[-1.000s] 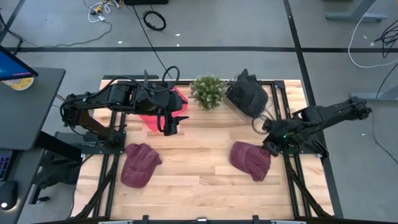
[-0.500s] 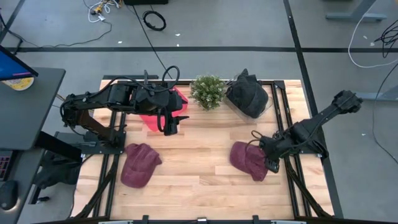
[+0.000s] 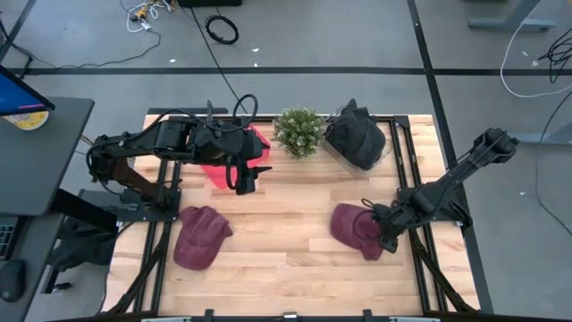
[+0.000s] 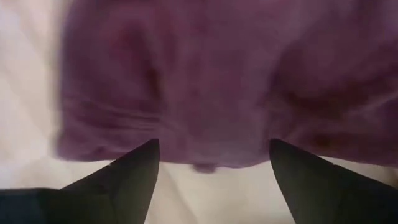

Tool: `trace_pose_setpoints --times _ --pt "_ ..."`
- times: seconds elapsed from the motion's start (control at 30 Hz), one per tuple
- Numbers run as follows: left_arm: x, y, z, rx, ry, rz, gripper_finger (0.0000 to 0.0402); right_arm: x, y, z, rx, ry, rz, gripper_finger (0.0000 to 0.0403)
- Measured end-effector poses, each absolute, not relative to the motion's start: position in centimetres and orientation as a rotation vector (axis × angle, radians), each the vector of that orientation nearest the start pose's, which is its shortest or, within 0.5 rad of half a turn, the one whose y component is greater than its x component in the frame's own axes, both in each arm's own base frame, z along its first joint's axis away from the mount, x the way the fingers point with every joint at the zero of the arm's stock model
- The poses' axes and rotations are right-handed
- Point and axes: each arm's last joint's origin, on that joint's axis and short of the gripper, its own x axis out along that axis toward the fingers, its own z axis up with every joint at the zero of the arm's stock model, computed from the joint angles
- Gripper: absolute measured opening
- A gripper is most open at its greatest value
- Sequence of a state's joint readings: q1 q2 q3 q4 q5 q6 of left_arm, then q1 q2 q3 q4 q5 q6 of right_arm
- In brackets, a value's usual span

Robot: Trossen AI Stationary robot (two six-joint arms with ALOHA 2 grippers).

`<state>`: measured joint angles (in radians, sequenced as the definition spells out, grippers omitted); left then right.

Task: Pick & Place hat
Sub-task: Put the right red cap into the red bin

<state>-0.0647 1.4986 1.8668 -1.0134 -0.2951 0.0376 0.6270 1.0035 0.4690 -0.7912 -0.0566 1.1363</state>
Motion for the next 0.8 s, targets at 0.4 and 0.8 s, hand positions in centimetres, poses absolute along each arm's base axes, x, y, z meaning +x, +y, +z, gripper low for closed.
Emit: trace_pose_setpoints --times 0.4,0.8 --pt "28.4 -1.0 45.4 0.145 0.64 0.213 0.0254 11.0 8.0 13.5 0.632 1.343 -0.305 0.0171" --pt "28.4 -1.0 45.4 0.152 0.641 0.211 0.0254 14.0 10.1 18.3 0.748 1.175 -0.085 0.0007"
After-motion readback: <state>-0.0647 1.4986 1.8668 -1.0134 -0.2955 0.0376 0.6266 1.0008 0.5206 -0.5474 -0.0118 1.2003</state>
